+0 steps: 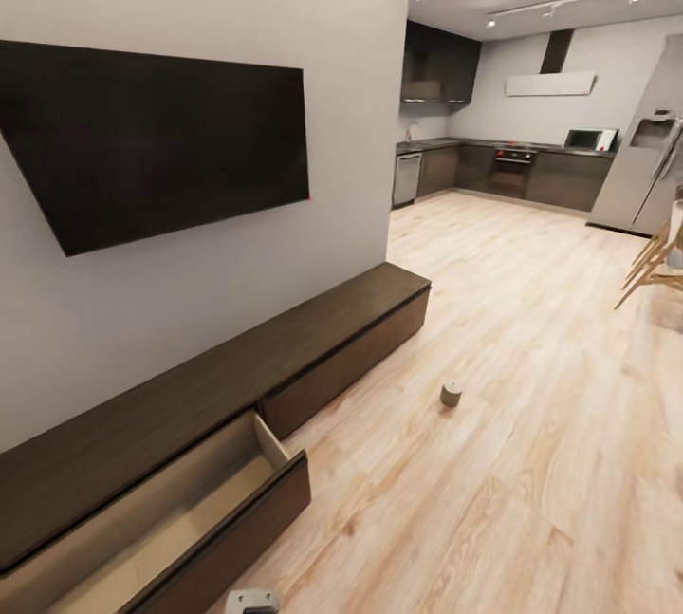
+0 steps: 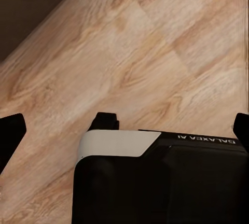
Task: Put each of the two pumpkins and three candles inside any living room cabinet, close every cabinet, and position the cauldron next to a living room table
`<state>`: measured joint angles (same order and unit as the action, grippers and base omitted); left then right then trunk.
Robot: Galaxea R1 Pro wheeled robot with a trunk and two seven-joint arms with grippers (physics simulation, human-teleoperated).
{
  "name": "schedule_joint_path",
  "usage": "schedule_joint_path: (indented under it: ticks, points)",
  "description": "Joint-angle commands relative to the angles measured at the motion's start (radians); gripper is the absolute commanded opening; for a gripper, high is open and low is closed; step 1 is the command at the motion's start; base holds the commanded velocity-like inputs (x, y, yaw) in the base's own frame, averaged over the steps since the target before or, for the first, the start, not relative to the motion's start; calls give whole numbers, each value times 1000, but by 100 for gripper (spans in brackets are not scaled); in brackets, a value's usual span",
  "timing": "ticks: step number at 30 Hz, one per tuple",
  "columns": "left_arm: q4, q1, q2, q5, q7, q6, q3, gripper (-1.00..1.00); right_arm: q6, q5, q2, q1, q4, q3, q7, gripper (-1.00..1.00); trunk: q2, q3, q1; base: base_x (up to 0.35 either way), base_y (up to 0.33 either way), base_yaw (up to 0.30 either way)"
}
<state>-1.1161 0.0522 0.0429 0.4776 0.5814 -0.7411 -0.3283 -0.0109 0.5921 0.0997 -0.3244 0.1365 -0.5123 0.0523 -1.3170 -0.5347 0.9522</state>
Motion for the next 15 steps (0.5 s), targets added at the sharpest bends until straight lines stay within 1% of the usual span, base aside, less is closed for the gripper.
schedule_joint_path:
  ticks: [1,5,7,8,9,11,15]
  points:
    - [2,0,1,0,0,0,0,100,-1,0,0,0,0,0,0,100,0,0,0,281,-123,-289]
    - [6,0,1,-1,0,0,-4,100,-2,-1,0,-1,0,1,0,100,0,0,0,283,-124,-288]
    - [7,0,0,-2,0,1,-25,100,-7,-2,-1,-1,0,2,-1,100,0,0,0,283,-124,-202]
    - [7,0,0,-2,0,1,-30,100,-9,-2,-1,-1,0,2,-1,100,0,0,0,283,-125,-115]
    - [8,0,0,-2,0,1,-46,100,-22,-3,-1,-1,0,3,-1,100,0,-1,0,283,-136,-59]
    - [9,0,0,-2,1,2,-66,100,-41,-5,-2,-1,0,4,-1,100,0,-1,0,283,-166,-31]
    - [10,0,0,-2,1,2,-79,100,-54,-5,-2,-1,0,4,0,100,0,-1,0,274,-208,-11]
